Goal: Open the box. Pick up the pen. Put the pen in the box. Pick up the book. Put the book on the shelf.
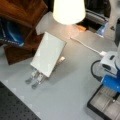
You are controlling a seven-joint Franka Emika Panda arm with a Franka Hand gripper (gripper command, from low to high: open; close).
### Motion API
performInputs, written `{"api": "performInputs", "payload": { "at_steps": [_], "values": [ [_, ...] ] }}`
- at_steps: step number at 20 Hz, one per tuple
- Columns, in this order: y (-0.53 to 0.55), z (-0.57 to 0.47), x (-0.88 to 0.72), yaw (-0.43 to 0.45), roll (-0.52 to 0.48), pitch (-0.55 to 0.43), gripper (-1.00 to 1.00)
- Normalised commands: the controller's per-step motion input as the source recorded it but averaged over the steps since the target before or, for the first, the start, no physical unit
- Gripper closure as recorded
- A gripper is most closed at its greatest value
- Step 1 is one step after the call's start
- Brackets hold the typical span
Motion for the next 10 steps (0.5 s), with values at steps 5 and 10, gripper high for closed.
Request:
{"api": "performInputs", "payload": {
  "at_steps": [5, 10],
  "values": [
    [0.08, -0.18, -0.1, -0.203, -0.001, -0.093, 1.0],
    [0.1, -0.16, -0.06, -0.17, -0.032, -0.101, 1.0]
  ]
}}
